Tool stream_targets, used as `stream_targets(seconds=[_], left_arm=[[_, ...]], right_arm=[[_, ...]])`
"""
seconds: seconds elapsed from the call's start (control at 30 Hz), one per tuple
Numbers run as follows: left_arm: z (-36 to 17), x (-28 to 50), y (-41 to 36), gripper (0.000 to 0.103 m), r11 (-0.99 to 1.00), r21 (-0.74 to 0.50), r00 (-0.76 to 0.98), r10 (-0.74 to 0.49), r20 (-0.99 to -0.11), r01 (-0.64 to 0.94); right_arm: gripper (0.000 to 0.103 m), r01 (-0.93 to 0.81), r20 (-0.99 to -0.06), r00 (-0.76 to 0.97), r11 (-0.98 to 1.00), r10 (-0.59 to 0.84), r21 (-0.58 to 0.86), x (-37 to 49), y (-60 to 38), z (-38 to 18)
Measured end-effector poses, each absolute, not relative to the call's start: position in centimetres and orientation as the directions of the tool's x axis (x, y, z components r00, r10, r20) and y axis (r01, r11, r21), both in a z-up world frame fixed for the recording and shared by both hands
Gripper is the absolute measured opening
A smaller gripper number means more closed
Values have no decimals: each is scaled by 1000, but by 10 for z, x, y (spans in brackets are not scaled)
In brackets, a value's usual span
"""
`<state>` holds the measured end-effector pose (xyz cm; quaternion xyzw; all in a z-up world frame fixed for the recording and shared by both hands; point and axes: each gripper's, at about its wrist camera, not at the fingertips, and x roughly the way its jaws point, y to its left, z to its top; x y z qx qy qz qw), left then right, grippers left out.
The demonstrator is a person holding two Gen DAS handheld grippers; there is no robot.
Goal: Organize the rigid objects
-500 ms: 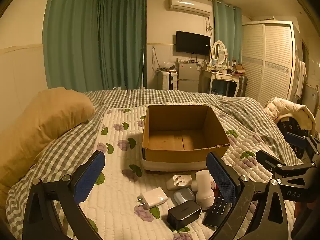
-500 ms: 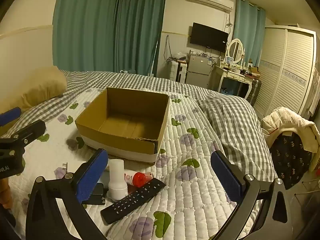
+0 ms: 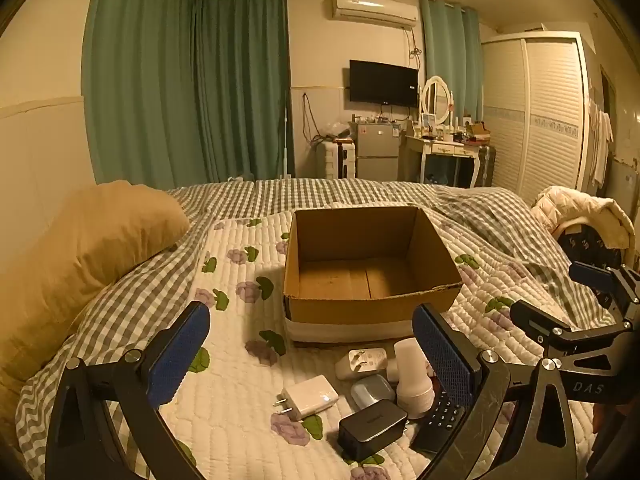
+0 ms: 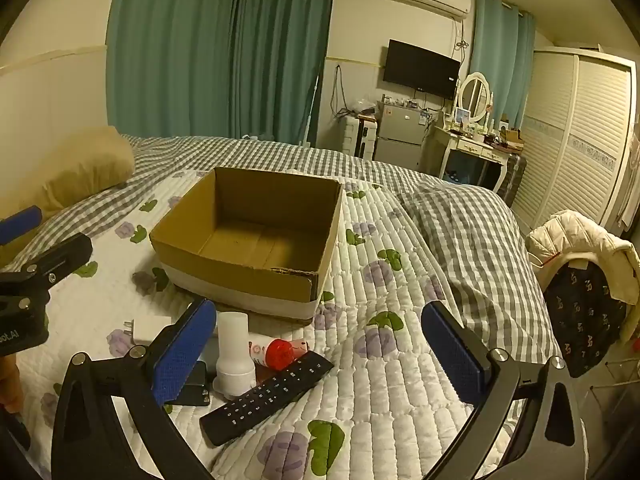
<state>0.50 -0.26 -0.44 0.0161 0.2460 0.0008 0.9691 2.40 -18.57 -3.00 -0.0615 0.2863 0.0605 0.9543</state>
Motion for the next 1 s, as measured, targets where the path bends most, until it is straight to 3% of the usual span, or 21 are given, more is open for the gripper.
stream_targets(seconds=[1.0], left_arm=[[-11,3,-1,103,1000,23,872,17,-490,-6]], right_arm=[[103,-171,-594,800,981,85,-90,33,-173,-34]])
